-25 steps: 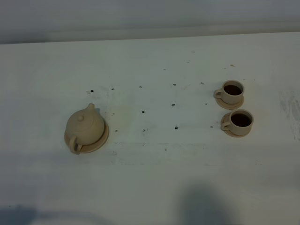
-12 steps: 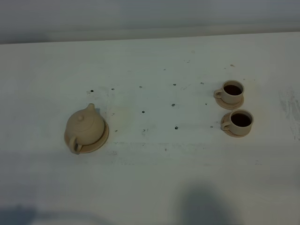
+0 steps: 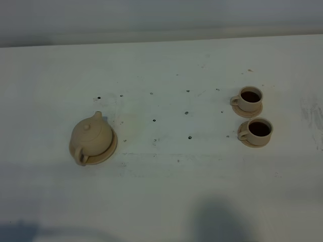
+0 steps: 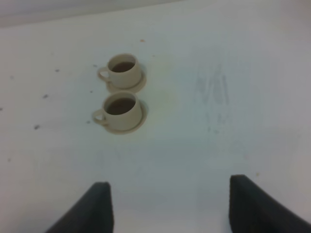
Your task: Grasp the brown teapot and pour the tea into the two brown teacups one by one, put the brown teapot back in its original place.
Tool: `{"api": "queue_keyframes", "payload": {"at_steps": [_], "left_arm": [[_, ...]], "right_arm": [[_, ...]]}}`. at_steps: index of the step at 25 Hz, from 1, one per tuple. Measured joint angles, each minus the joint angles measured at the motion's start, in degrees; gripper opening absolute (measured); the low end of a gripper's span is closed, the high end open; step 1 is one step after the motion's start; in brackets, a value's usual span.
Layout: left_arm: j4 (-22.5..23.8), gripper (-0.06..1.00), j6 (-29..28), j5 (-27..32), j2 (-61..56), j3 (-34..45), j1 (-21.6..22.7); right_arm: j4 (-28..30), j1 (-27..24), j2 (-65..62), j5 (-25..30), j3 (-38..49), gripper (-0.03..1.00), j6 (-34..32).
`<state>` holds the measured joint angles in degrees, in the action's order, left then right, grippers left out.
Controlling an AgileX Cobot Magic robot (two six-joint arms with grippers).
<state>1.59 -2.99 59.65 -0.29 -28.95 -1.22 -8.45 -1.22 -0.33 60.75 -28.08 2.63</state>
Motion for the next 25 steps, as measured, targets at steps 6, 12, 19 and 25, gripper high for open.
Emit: {"api": "queue_keyframes", "payload": {"at_steps": [6,12,19,25], "left_arm": [[0.0,0.53,0.0,0.0,0.0,0.0,0.0],[0.0,0.53,0.0,0.0,0.0,0.0,0.0],[0.0,0.53,0.0,0.0,0.0,0.0,0.0],[0.0,0.53,0.0,0.0,0.0,0.0,0.0]], "right_arm": [[0.2,3.6,0.0,0.0,0.0,0.54,0.3],[0.3,3.8,0.0,0.1,0.0,0.54,1.5],[0.5,3.8,0.0,0.2,0.0,0.54,1.9],[-0.9,3.6,0.0,0.2,0.0,0.54,2.0]]}}
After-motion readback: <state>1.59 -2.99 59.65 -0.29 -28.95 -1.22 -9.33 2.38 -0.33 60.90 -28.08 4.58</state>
